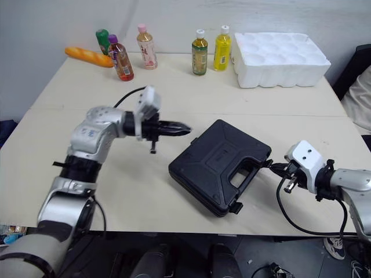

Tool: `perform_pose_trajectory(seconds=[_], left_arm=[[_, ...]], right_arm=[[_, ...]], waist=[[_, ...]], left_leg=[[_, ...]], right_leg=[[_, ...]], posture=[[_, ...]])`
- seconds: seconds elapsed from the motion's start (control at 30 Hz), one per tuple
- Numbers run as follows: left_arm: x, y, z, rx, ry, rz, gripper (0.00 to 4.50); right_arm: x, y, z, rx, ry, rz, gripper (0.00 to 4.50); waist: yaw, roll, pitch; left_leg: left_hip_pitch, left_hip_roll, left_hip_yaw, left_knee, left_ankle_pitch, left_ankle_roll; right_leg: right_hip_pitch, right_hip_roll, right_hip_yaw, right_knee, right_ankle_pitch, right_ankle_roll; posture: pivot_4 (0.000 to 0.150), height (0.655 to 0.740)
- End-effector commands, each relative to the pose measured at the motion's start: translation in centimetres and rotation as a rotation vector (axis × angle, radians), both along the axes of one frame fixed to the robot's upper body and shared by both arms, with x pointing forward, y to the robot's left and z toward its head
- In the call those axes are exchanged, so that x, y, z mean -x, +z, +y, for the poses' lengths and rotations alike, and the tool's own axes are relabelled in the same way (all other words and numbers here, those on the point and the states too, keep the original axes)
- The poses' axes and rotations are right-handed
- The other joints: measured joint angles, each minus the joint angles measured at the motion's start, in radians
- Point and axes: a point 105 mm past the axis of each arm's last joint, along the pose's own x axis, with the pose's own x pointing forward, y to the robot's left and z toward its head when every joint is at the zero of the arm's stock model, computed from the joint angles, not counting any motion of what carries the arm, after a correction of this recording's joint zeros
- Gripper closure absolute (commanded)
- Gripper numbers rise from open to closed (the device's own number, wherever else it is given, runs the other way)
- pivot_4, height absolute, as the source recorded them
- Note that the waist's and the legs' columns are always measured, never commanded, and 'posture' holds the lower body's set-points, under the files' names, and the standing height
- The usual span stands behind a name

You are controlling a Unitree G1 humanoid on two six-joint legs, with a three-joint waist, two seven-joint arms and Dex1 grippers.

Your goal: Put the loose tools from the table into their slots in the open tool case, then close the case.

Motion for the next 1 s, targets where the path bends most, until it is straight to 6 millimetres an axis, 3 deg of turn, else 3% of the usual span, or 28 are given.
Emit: perform_pose_trajectory(seconds=[0.03, 0.2, 0.37, 0.63, 0.83, 1.0], left_arm=[[-0.7, -0.9, -4.3, -0.057, -0.014, -0.006, 4.50], [-1.2, -2.6, -10.1, -0.133, -0.025, 0.035, 4.50], [-0.4, -5.7, -13.0, -0.287, -0.060, -0.034, 4.50], [-1.3, -10.7, -11.0, -0.579, -0.043, -0.215, 4.50], [-1.0, -11.4, -11.0, -0.585, -0.061, -0.226, 4.50], [-1.0, -11.7, -10.9, -0.591, -0.061, -0.227, 4.50]], right_arm=[[-0.4, 0.6, 0.0, -0.020, -0.034, -0.036, 4.44], [-1.1, 0.5, 0.1, -0.031, -0.076, -0.053, 4.44], [-1.0, 0.7, 1.1, -0.065, -0.078, -0.064, 4.44], [-0.8, 0.6, 2.1, -0.089, -0.076, -0.066, 4.44], [-1.3, 0.5, 2.5, -0.094, -0.069, -0.078, 4.44], [-1.8, 1.7, 3.4, -0.113, -0.032, -0.104, 4.44]], waist=[[0.002, 0.000, 0.000], [-0.004, 0.000, 0.000], [-0.005, 0.000, 0.000], [-0.002, 0.000, 0.000], [-0.005, -0.002, -0.002], [-0.014, -0.004, -0.003]], left_leg=[[0.000, -0.001, 0.000, 0.000, 0.000, 0.000], [0.000, -0.002, 0.002, -0.001, 0.001, 0.002], [0.002, -0.002, 0.003, -0.002, 0.001, 0.001], [0.003, -0.002, 0.002, -0.002, 0.001, 0.002], [0.005, -0.002, 0.002, -0.002, 0.000, 0.002], [0.006, -0.002, 0.002, -0.002, 0.000, 0.003]], right_leg=[[0.000, 0.000, 0.000, 0.000, 0.000, 0.000], [-0.001, 0.001, 0.000, 0.000, 0.001, 0.001], [-0.003, 0.002, -0.001, 0.000, 0.001, 0.001], [0.000, 0.000, 0.002, -0.001, 0.001, 0.001], [0.001, 0.001, 0.006, -0.002, 0.001, 0.001], [0.001, 0.001, 0.007, -0.001, 0.001, 0.001]], posture=[[0.150, 0.7400], [0.150, 0.7400], [0.150, 0.7400], [0.150, 0.7400], [0.150, 0.7400], [0.150, 0.7400]])
